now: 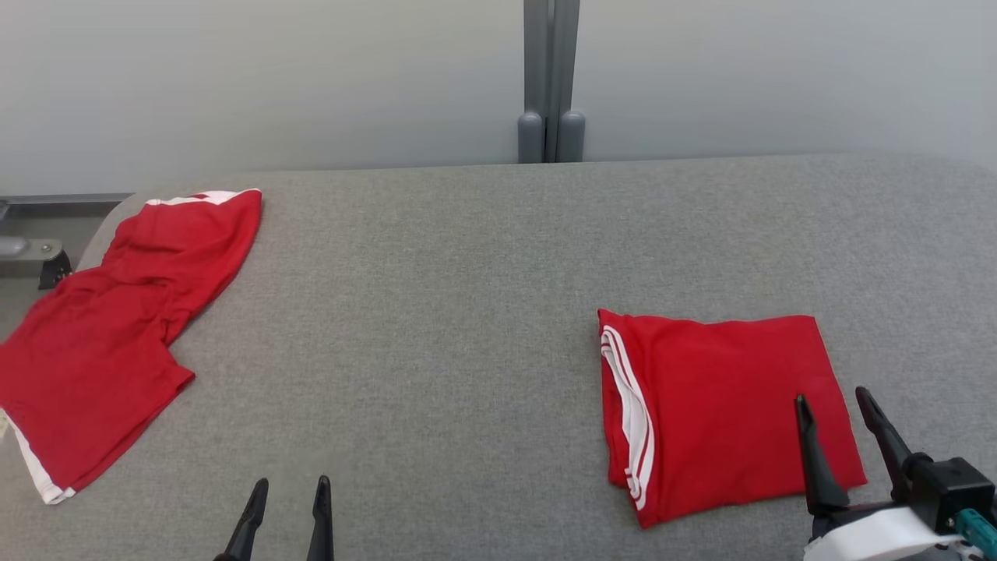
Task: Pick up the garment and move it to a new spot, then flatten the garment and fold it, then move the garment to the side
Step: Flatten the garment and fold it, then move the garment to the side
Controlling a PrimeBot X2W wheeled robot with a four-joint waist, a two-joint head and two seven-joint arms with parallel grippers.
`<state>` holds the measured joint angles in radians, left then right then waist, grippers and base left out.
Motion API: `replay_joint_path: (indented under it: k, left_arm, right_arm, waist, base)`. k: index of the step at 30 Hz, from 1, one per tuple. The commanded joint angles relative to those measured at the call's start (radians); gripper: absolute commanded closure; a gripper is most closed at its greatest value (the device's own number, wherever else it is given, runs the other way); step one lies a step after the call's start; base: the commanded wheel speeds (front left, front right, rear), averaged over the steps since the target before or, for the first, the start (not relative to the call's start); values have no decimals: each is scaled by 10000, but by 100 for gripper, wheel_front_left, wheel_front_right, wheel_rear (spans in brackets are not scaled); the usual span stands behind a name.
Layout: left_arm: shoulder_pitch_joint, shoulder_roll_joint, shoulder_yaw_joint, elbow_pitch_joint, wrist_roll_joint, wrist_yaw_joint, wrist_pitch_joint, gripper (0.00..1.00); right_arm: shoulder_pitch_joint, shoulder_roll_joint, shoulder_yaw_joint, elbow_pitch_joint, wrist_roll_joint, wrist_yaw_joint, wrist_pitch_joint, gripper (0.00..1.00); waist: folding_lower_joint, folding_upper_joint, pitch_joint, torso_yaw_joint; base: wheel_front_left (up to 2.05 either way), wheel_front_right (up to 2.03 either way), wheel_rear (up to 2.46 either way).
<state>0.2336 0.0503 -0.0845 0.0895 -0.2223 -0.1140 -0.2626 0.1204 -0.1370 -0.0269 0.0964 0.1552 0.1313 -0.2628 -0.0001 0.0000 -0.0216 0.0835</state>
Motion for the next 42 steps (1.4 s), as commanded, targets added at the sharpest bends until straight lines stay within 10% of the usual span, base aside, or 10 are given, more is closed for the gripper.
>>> replay_joint_path:
  k: [1, 29, 42]
  left_arm:
    - [205, 13, 78, 17, 53, -39, -27, 0]
    - [193, 13, 120, 169, -181, -175, -27, 0]
    - [-583, 15, -289, 227, -173, -178, -27, 0]
  right_arm:
    - [280, 19, -54, 84, -86, -10, -23, 0]
    - [-529, 27, -29, 1463, 1521, -10, 8, 0]
    - [-3806, -1510, -587, 1872, 2319, -7, 7351, 0]
  waist:
    - [1, 0, -132, 96]
    - [1, 0, -67, -112]
    - [1, 0, 1227, -321]
  base:
    - [0, 0, 0]
    - [0, 0, 0]
    - [0, 0, 0]
